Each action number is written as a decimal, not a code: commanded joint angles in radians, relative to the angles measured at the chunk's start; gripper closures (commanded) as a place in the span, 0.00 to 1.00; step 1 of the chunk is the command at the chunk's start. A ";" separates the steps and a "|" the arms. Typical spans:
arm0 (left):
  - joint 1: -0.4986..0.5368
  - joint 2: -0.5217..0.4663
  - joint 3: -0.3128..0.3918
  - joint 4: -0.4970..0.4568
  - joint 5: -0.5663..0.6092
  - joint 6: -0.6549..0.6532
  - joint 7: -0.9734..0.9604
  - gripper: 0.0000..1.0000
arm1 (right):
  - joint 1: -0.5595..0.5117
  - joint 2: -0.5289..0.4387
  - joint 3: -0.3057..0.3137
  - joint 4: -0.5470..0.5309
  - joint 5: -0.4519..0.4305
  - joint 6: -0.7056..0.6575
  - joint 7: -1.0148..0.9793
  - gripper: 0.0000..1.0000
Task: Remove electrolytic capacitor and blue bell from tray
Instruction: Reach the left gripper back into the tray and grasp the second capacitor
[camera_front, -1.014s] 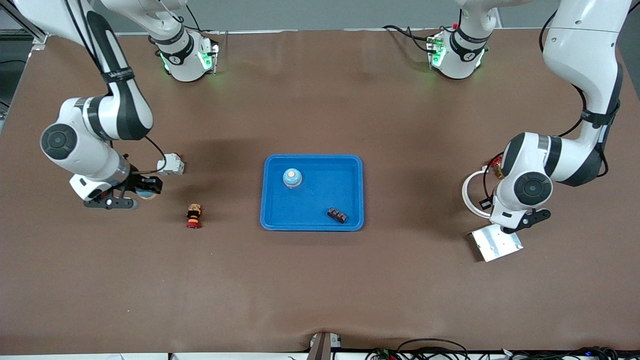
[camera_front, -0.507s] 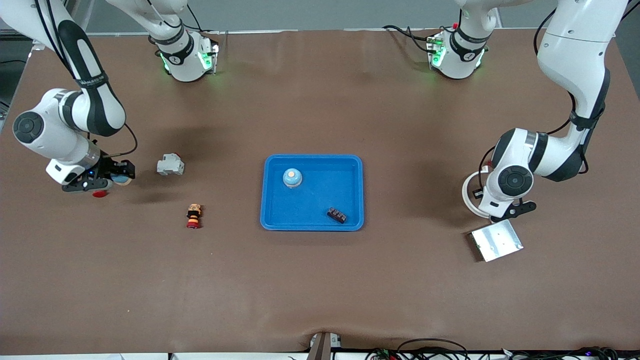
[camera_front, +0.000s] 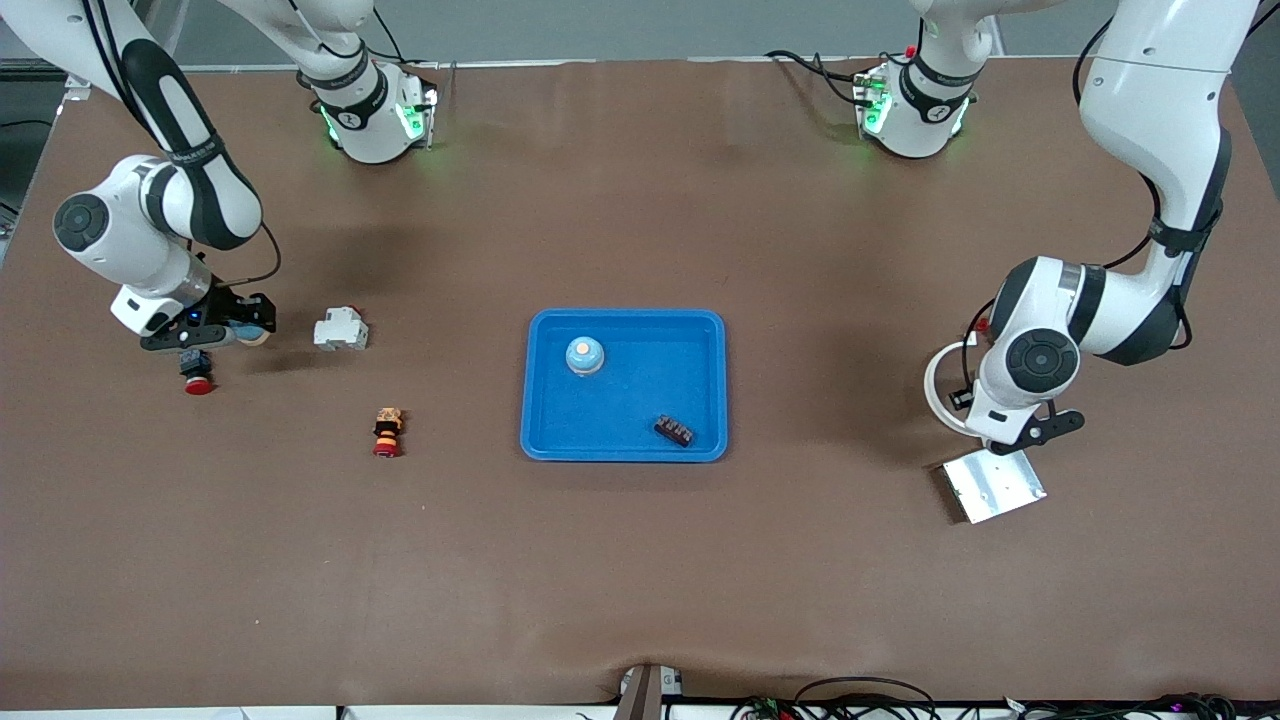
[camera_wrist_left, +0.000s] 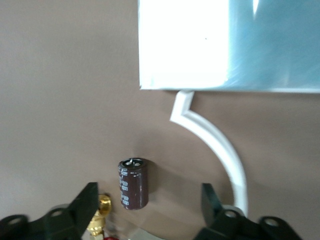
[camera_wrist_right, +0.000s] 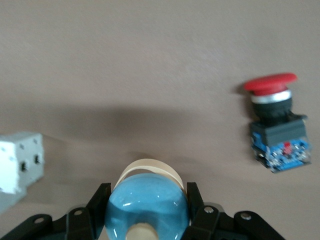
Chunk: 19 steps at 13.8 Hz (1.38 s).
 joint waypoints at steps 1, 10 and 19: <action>0.000 -0.034 -0.072 0.035 -0.017 -0.011 -0.059 0.00 | -0.072 -0.034 0.021 -0.040 0.002 0.021 -0.062 1.00; -0.231 0.125 -0.212 0.328 -0.110 -0.018 -0.519 0.00 | -0.082 0.044 0.031 -0.039 0.064 0.049 -0.060 1.00; -0.445 0.323 -0.184 0.585 -0.103 0.009 -0.851 0.00 | -0.070 0.095 0.054 -0.033 0.100 0.112 -0.047 0.40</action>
